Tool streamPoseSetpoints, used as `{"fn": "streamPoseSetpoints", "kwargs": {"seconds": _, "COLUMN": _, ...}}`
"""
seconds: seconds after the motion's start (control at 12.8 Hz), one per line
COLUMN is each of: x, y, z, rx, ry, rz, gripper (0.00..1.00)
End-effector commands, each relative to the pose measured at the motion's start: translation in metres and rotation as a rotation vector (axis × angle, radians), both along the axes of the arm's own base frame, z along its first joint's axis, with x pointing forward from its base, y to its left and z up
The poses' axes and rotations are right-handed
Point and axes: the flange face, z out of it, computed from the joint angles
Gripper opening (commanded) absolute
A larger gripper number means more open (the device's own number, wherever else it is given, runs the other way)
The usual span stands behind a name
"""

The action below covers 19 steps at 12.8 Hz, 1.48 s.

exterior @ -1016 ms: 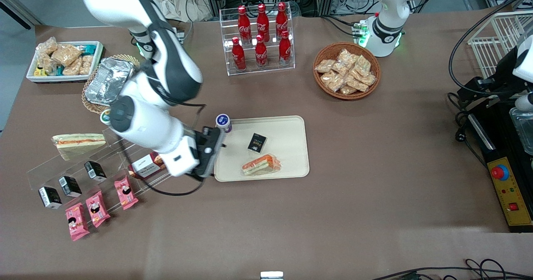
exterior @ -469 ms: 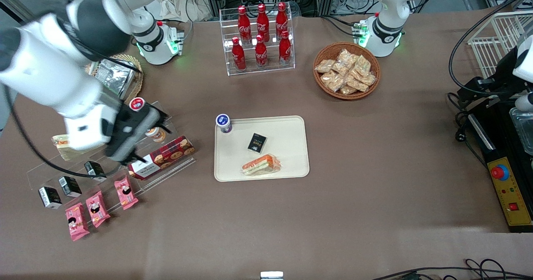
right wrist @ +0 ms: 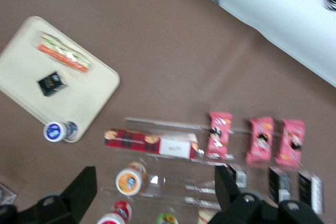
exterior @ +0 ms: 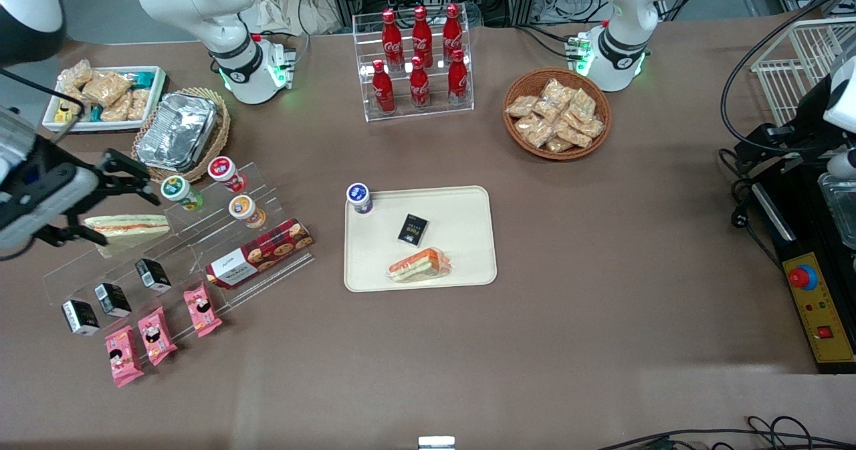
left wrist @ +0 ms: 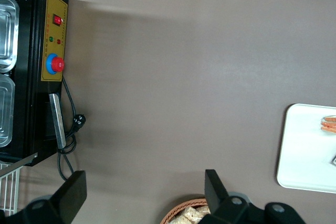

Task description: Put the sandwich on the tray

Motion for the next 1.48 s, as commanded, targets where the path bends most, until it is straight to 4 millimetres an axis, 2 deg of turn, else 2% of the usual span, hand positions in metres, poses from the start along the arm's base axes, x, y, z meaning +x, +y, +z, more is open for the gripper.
{"fn": "streamPoseSetpoints", "kwargs": {"seconds": 0.0, "x": -0.023, "y": -0.022, "z": 0.01, "rx": -0.043, "ry": 0.019, "rz": -0.09, "gripper": 1.0}}
{"fn": "streamPoseSetpoints", "kwargs": {"seconds": 0.16, "x": -0.037, "y": -0.039, "z": 0.008, "rx": -0.03, "ry": 0.044, "rz": -0.199, "gripper": 1.0}}
{"fn": "streamPoseSetpoints", "kwargs": {"seconds": 0.31, "x": -0.044, "y": -0.048, "z": -0.002, "rx": -0.022, "ry": 0.094, "rz": -0.334, "gripper": 1.0}}
{"fn": "streamPoseSetpoints", "kwargs": {"seconds": 0.7, "x": -0.051, "y": -0.071, "z": -0.007, "rx": -0.036, "ry": 0.144, "rz": -0.555, "gripper": 1.0}}
{"fn": "streamPoseSetpoints", "kwargs": {"seconds": 1.02, "x": -0.059, "y": -0.074, "z": -0.001, "rx": -0.035, "ry": 0.154, "rz": -0.59, "gripper": 1.0}}
{"fn": "streamPoseSetpoints", "kwargs": {"seconds": 1.41, "x": -0.08, "y": -0.07, "z": 0.008, "rx": -0.04, "ry": 0.221, "rz": -0.67, "gripper": 1.0}}
